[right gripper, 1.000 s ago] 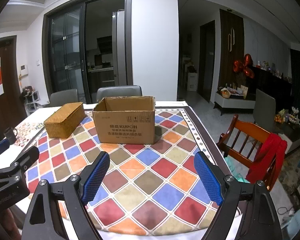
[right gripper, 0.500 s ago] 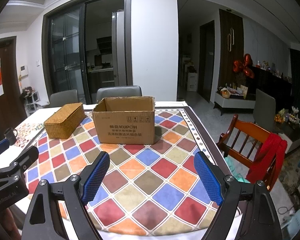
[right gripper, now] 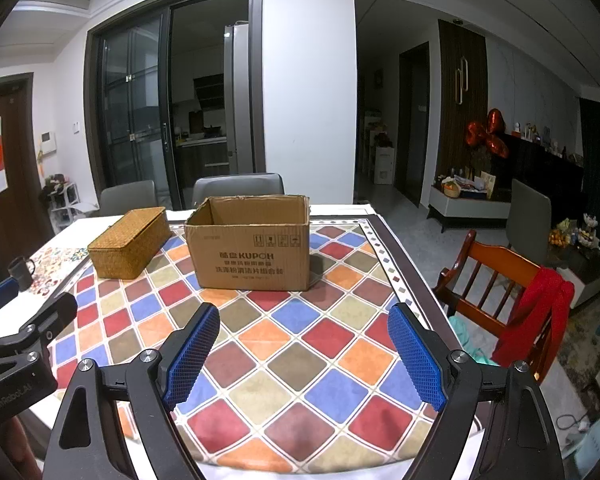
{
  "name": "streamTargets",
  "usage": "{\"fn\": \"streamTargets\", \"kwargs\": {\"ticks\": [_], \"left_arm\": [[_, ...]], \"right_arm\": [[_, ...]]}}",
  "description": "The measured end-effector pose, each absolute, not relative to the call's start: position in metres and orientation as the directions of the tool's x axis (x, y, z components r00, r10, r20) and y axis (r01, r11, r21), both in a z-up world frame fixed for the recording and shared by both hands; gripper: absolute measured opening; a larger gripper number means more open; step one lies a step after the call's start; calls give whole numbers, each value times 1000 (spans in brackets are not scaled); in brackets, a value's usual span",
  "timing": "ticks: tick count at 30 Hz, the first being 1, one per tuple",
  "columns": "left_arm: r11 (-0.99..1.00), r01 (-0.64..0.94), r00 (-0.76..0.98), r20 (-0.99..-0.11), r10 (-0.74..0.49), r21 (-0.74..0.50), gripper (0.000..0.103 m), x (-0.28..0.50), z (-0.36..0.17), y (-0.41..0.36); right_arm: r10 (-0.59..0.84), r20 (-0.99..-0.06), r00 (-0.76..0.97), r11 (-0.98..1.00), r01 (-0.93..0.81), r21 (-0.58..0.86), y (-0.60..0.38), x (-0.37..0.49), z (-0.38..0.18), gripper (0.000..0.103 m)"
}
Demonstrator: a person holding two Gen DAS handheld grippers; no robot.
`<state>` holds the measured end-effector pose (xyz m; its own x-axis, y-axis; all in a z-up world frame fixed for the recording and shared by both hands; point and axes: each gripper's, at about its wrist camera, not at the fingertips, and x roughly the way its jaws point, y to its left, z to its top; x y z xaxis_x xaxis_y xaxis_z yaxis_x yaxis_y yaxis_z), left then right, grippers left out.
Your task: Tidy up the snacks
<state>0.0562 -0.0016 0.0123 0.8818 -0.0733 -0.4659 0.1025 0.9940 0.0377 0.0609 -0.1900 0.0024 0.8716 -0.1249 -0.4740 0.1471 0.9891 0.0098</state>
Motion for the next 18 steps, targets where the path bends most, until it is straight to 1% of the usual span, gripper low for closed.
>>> {"fn": "streamTargets", "kwargs": {"ticks": [18], "left_arm": [[994,100,884,-463,-70,42,101,56,13,-1]], "right_arm": [[-124,-474,872,989,147,11,-190,61,2,87]]}}
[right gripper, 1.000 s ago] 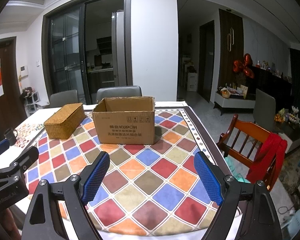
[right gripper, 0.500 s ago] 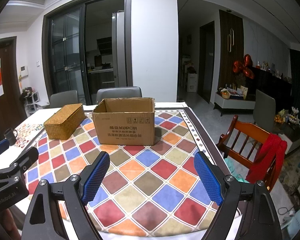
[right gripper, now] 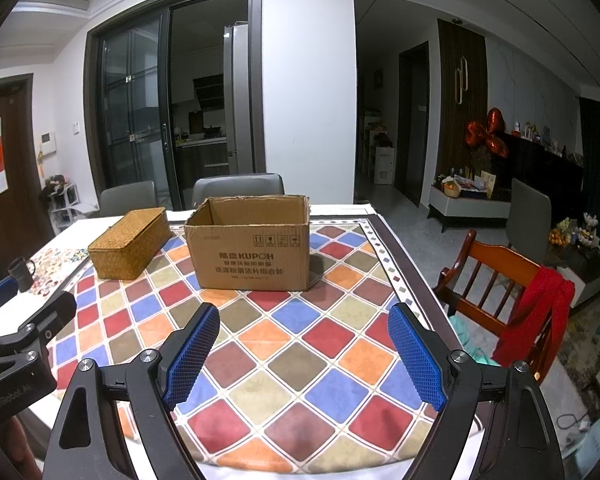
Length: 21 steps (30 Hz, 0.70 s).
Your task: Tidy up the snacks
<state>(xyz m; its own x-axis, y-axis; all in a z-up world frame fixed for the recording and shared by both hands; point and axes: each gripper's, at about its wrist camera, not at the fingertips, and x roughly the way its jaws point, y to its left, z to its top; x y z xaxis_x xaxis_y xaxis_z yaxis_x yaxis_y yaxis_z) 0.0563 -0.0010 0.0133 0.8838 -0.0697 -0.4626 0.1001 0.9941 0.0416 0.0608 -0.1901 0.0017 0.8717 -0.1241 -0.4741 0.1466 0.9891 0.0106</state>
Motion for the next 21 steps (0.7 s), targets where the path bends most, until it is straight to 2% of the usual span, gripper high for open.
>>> {"fn": "streamTargets", "kwargs": {"ticks": [21], "left_arm": [[994,95,881,-469,-61,49,103,59,17,-1]], "right_arm": [[-121,-475,872,990,144,12,-191,61,4,87]]}}
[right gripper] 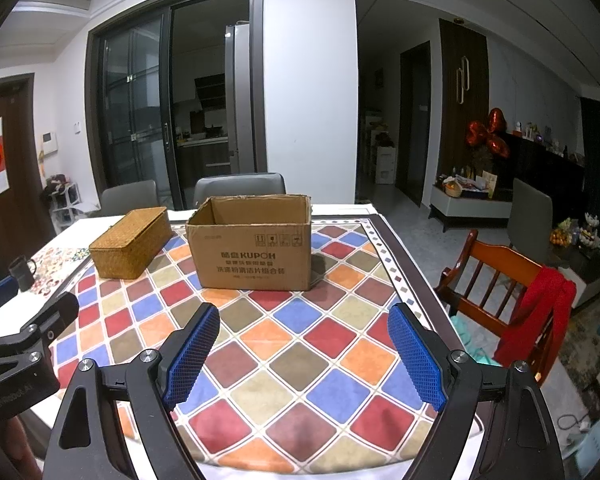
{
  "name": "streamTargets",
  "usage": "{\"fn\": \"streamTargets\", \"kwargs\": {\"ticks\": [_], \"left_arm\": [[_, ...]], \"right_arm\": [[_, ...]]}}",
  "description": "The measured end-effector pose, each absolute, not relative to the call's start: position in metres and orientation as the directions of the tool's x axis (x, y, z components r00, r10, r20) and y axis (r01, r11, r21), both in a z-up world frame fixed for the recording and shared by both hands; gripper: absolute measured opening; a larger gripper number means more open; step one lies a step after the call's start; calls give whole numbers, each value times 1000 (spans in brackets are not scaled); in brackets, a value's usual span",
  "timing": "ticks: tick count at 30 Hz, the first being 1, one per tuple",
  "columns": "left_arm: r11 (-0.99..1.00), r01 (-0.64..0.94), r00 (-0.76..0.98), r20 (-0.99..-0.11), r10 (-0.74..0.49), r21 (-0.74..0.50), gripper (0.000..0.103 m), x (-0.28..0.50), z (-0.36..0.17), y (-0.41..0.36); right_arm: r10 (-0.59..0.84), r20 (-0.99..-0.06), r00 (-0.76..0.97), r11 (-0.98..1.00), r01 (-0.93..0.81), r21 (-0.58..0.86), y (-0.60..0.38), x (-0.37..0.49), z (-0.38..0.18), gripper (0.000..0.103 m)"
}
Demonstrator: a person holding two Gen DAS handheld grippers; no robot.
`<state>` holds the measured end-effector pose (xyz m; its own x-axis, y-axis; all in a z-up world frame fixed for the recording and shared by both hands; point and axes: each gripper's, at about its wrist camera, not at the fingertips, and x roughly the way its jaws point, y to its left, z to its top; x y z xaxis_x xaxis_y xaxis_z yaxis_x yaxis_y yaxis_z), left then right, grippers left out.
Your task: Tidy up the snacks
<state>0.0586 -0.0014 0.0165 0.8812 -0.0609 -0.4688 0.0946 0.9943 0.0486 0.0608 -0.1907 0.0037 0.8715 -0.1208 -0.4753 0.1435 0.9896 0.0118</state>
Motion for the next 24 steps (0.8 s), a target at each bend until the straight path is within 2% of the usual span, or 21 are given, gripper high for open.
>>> {"fn": "streamTargets", "kwargs": {"ticks": [24], "left_arm": [[991,101,882,-469,-50,85,103,62,7,-10]], "right_arm": [[-118,-480,869,990,141,14,-190,64,7,87]]}}
